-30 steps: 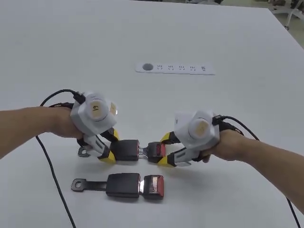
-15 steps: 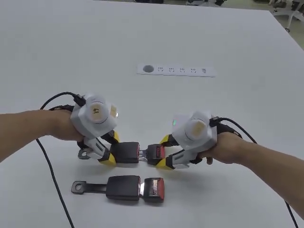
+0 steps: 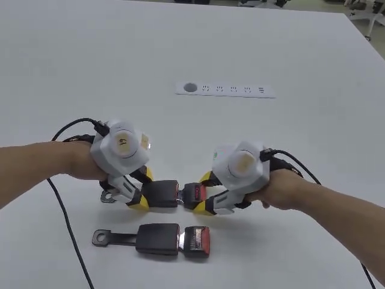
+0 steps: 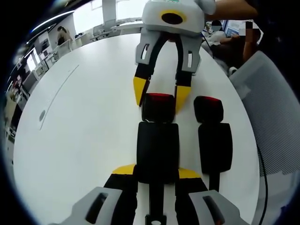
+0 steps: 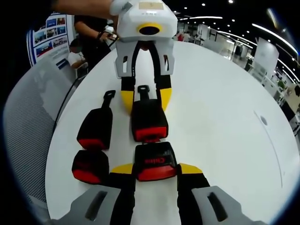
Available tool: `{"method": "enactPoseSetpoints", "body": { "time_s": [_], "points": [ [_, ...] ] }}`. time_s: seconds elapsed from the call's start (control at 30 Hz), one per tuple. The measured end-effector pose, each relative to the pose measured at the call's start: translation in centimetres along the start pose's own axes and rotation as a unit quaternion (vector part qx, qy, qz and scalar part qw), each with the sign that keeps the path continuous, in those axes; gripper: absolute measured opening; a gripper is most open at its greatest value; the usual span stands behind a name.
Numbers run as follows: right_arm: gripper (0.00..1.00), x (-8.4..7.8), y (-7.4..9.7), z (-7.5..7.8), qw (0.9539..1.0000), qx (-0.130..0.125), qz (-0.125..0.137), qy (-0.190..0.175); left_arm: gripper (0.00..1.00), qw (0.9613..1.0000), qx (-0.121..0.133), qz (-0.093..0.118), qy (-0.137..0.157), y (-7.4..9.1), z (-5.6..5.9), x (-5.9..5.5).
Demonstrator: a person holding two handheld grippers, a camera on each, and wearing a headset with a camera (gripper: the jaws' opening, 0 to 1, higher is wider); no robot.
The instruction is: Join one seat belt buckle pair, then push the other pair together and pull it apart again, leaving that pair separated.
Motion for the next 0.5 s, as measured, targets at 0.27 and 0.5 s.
{"method": "enactPoseSetpoints", "body": {
  "time_s": [0.27, 0.5],
  "points": [
    [0.3, 0.21, -0.59, 0.3, 1.0, -0.001, -0.005, 0.0, 0.3, 0.9999, -0.001, -0.001, -0.011, 0.06, 0.12, 0.1],
    [0.3, 0.6, -0.4, 0.03, 0.9999, 0.003, -0.012, 0.005, 0.3, 0.9999, -0.003, -0.003, -0.016, 0.04, 0.08, 0.16]
  ]
}}
Point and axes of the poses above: the centre of the closed fingertips' face, and the gripper's own axes: y roughly backward along the fingers, z roughly to its right, x roughly out of its top, the point moved 4 cm from there along y, roughly backward along the fingers, and after that the axes turned 3 degrees about z, right-handed, at the moved point
